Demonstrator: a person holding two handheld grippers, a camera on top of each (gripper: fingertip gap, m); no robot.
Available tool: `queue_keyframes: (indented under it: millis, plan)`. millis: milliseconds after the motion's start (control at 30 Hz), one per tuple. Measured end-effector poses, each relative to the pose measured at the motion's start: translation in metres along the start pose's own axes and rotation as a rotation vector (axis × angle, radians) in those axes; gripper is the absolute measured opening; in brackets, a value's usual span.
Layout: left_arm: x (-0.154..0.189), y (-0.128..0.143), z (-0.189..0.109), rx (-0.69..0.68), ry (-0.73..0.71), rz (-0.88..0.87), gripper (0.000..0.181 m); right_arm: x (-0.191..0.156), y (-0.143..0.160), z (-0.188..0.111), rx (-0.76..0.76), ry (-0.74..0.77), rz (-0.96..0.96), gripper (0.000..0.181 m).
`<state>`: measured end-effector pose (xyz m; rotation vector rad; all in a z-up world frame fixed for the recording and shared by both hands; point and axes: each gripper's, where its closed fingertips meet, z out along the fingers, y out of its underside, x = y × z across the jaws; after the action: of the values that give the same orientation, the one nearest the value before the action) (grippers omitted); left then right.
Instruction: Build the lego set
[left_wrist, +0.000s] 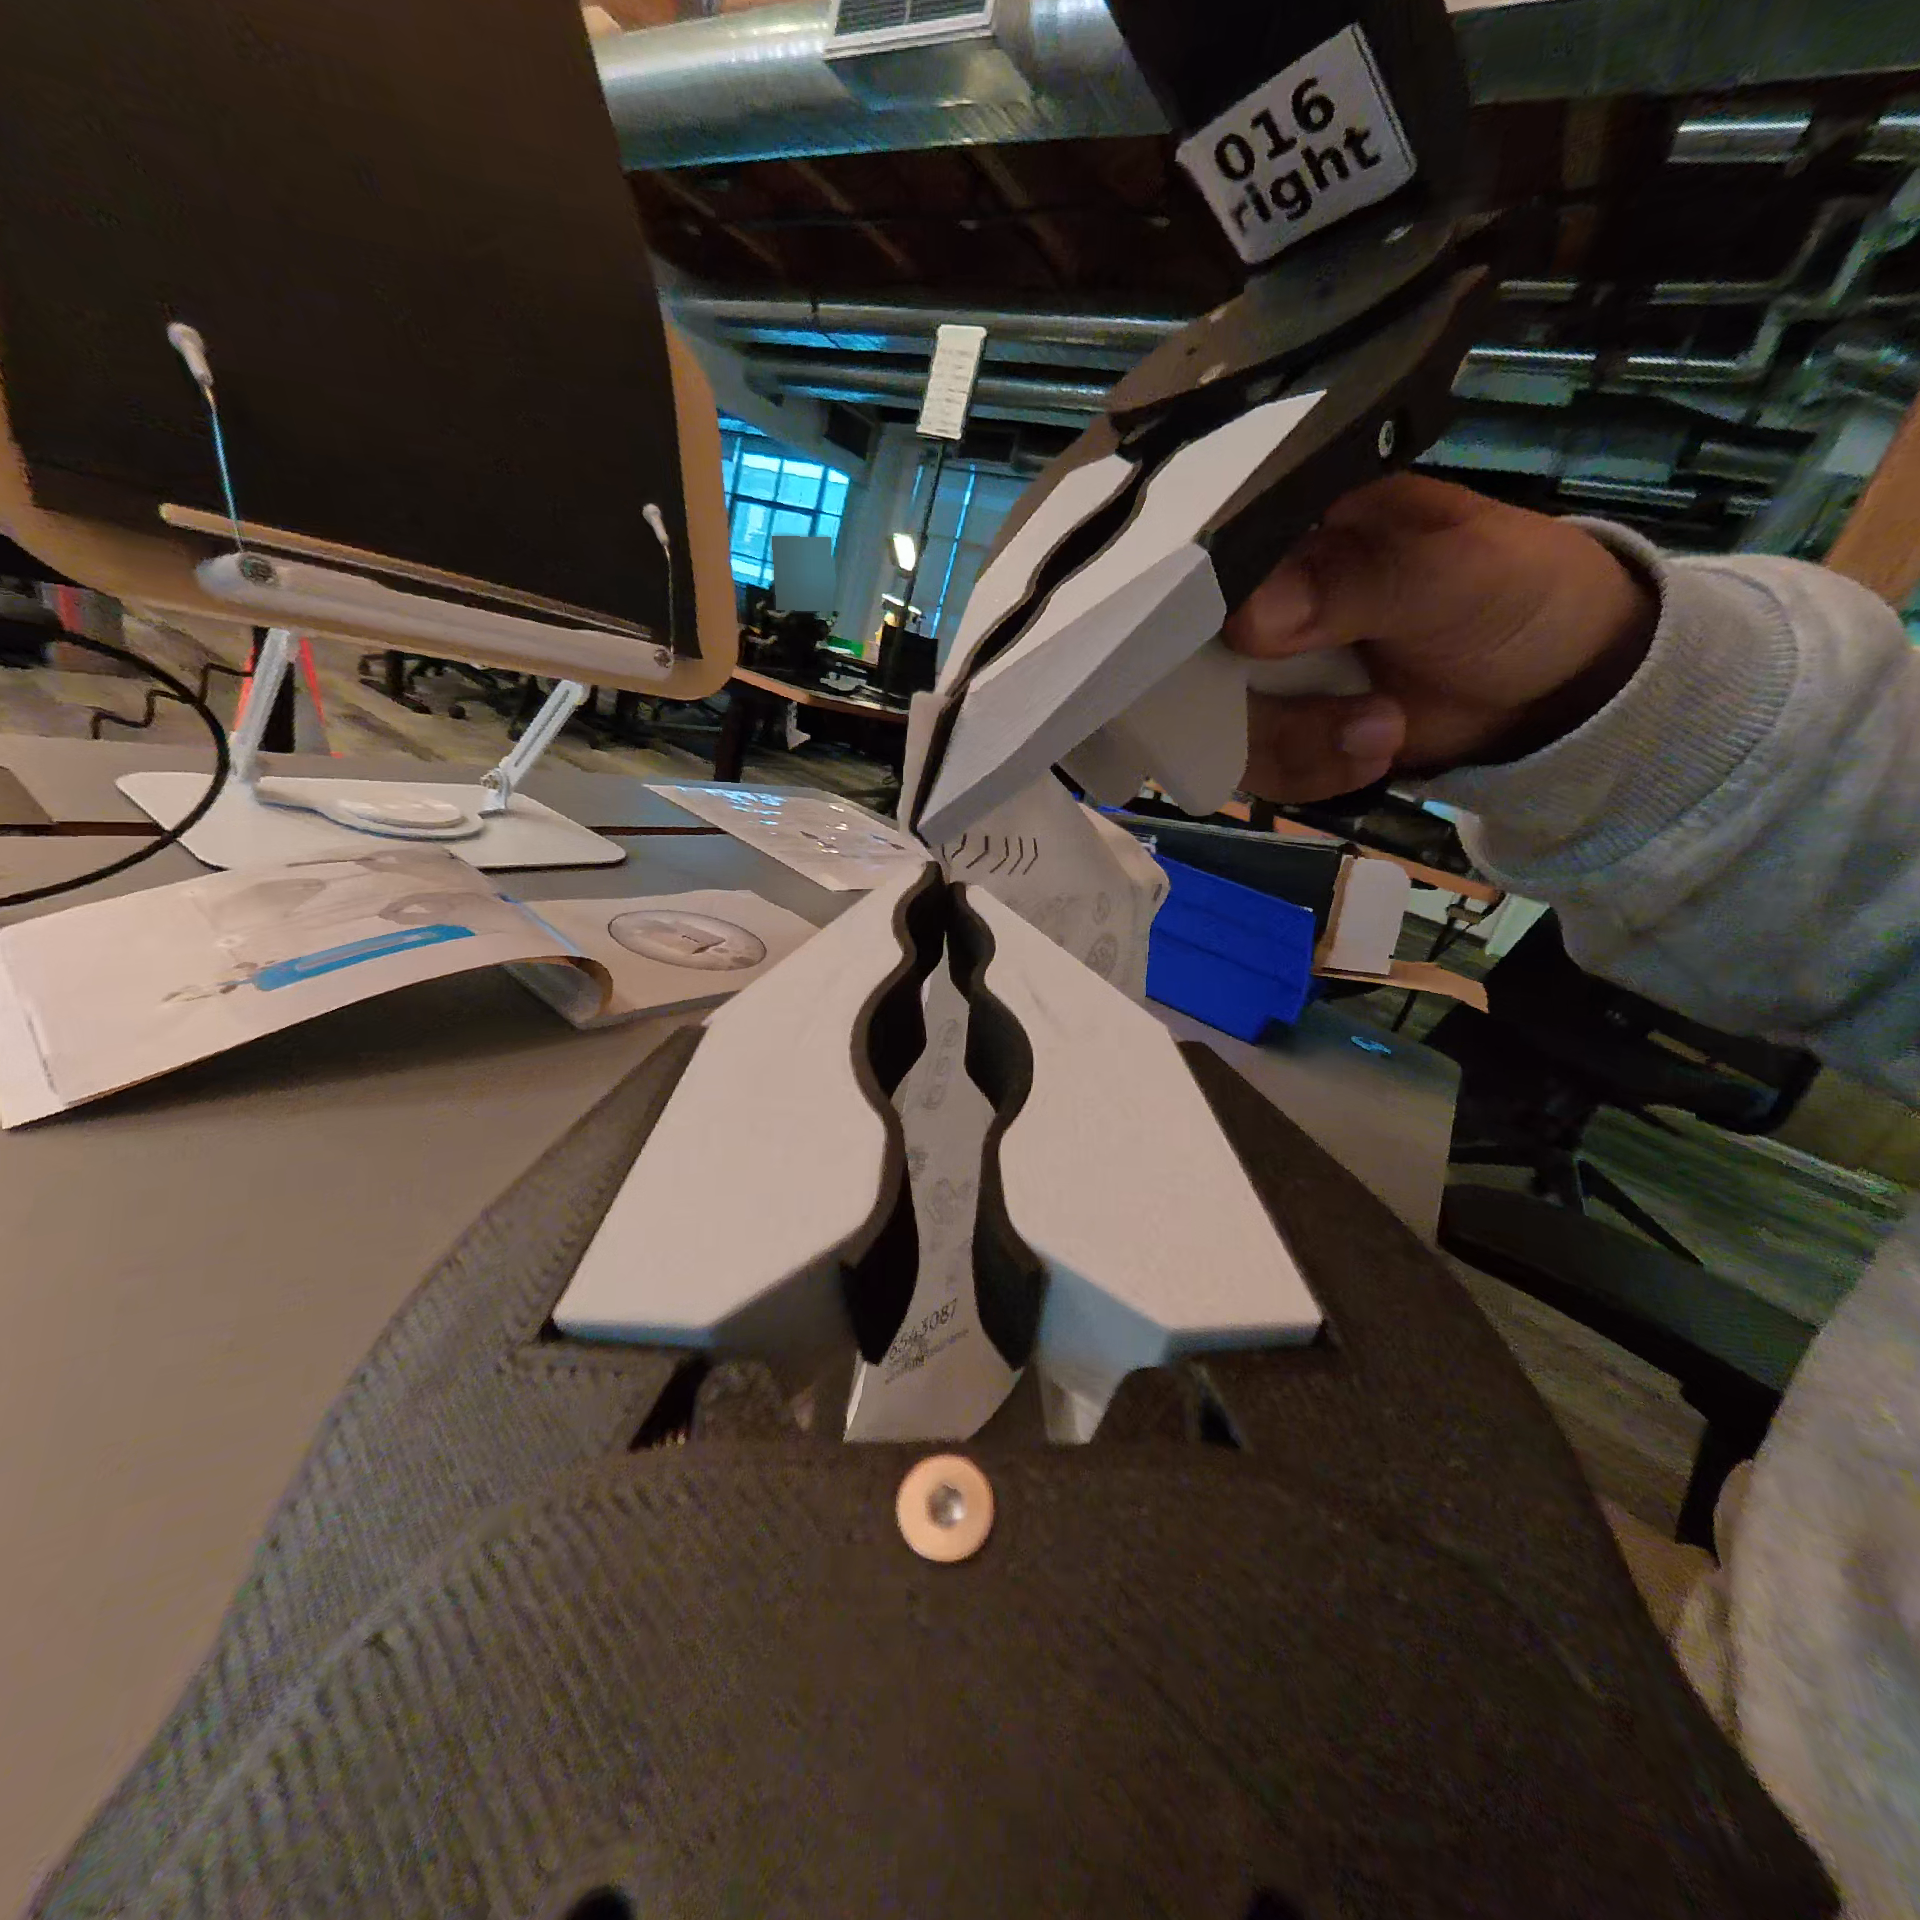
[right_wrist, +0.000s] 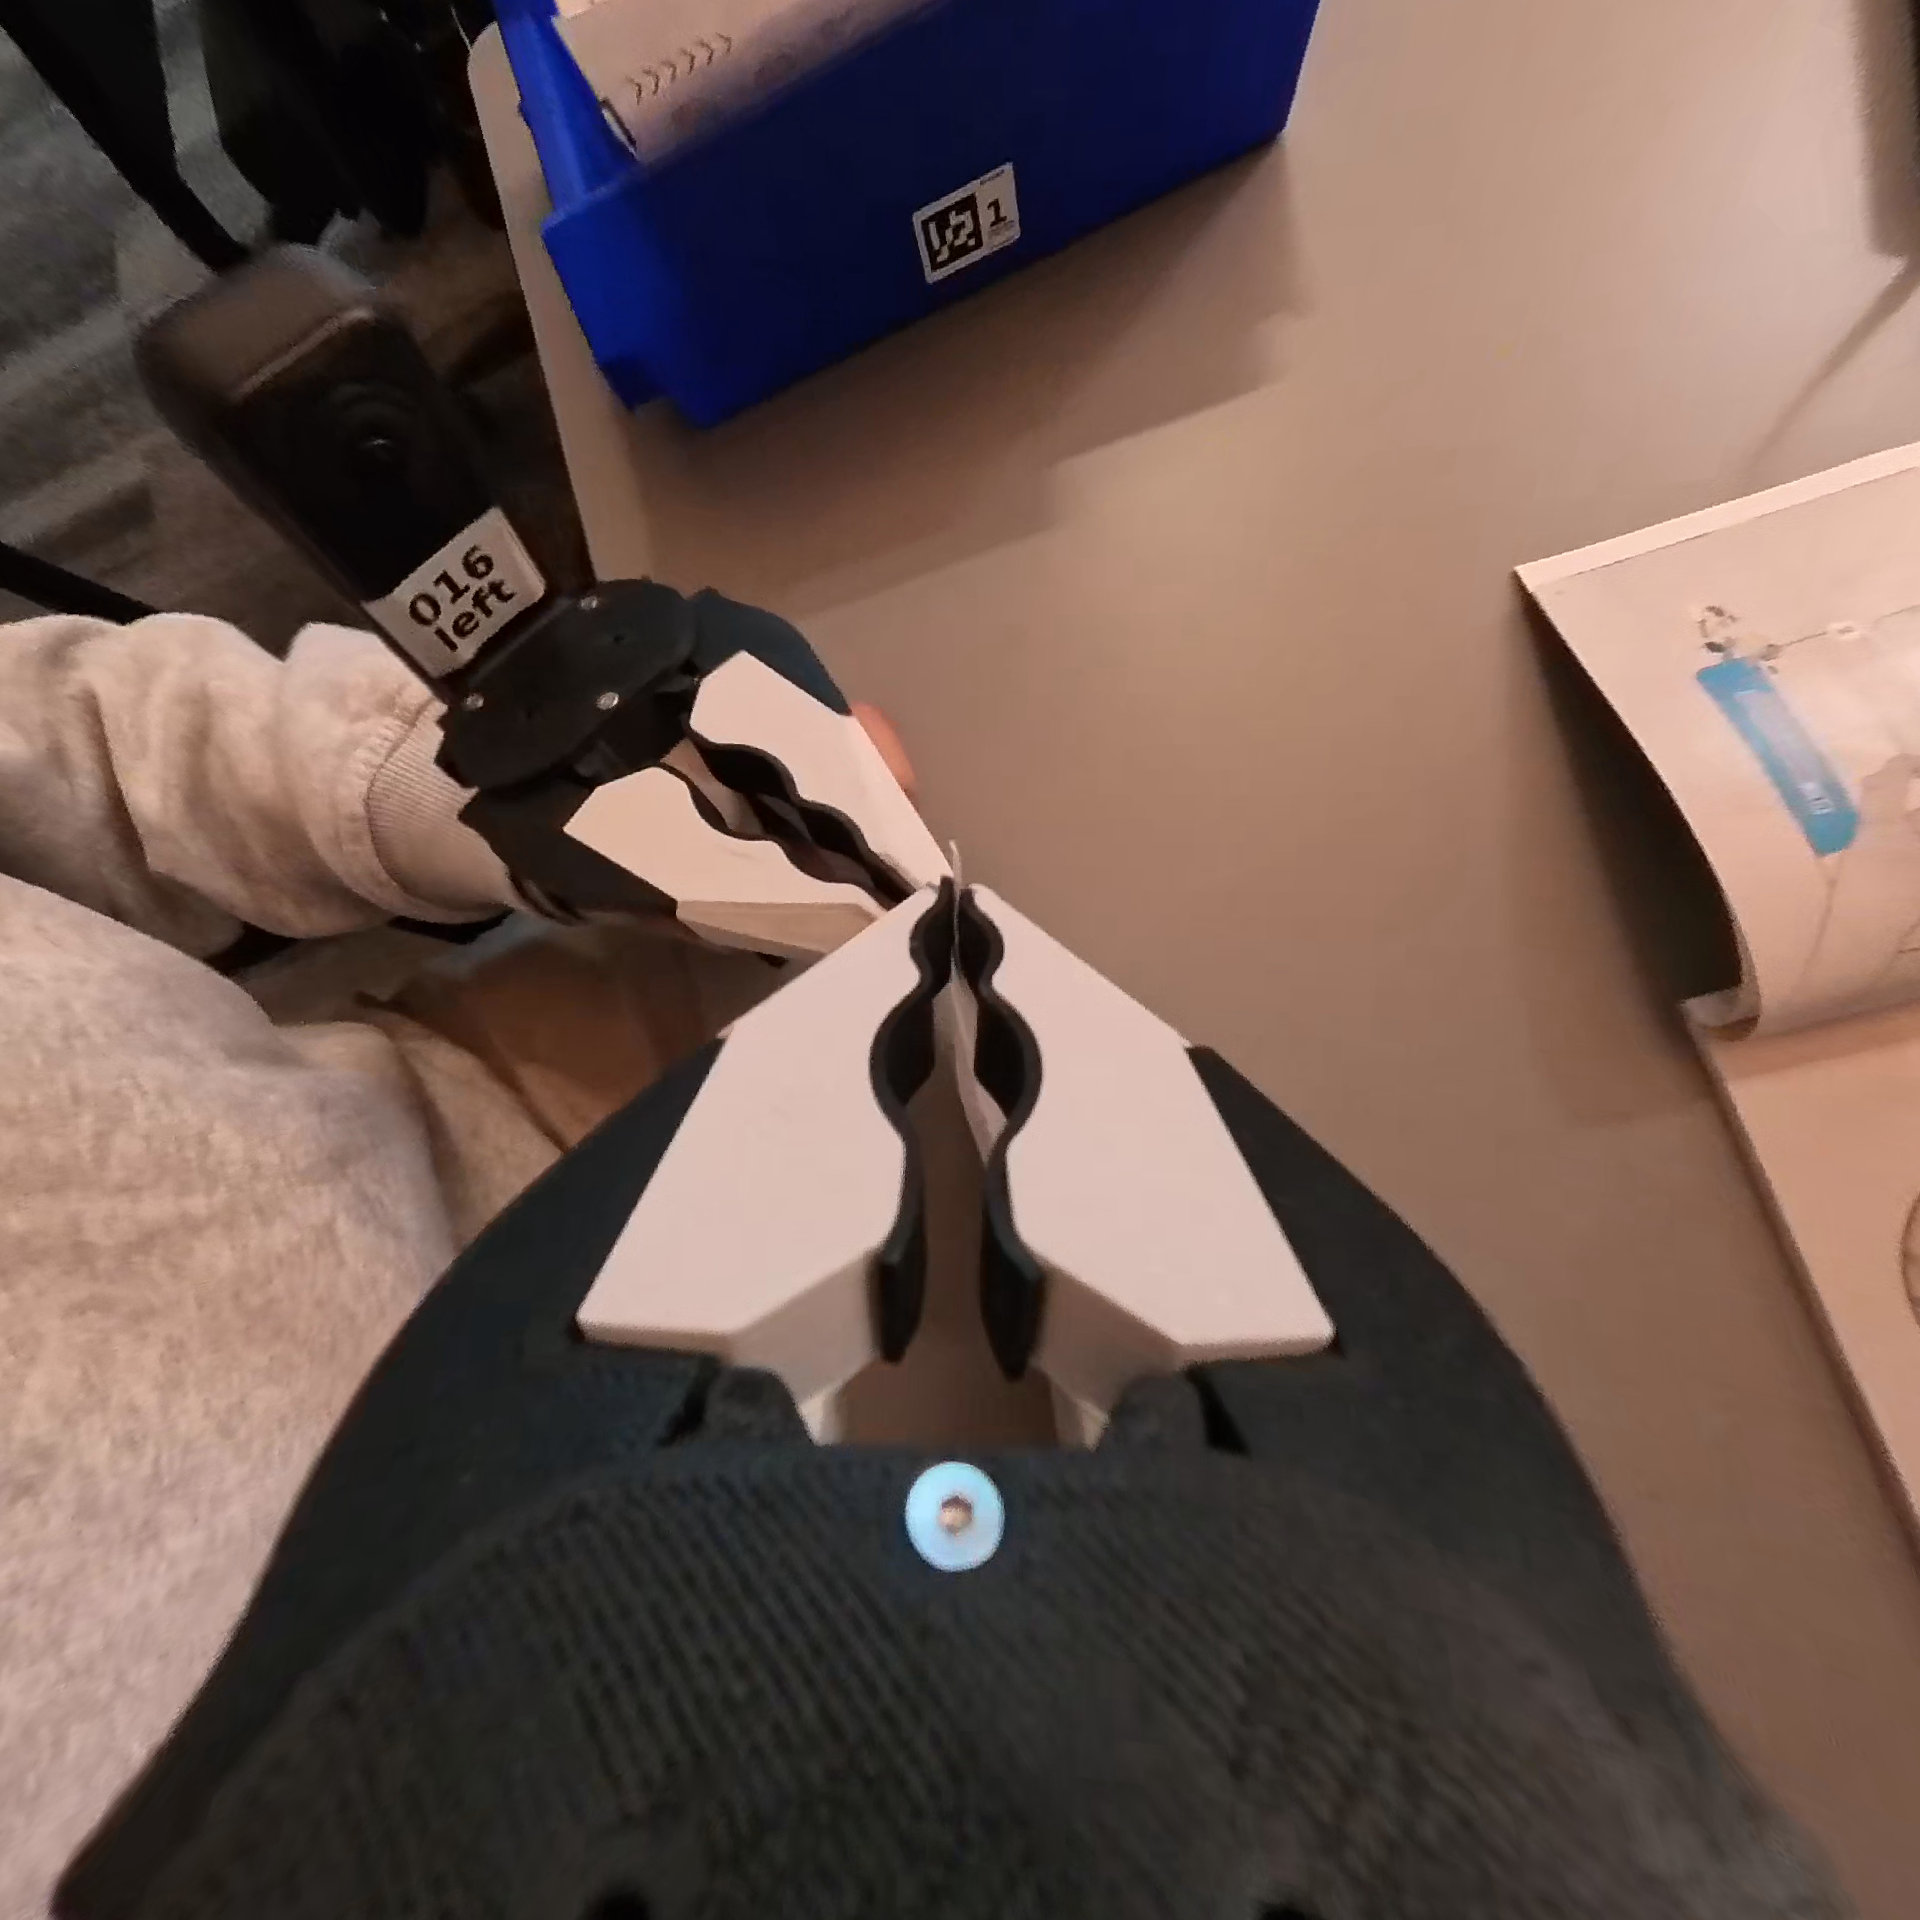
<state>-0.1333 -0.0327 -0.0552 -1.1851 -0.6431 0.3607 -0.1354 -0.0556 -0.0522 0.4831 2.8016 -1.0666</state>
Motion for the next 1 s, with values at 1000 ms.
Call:
queue_keyframes:
  millis: [1000]
  plan:
    - [0.012,-0.015,-0.001,0.070,-0.083,0.180,0.000,-0.009,-0.007,-0.023,0.627,-0.087,0.424,0.000]
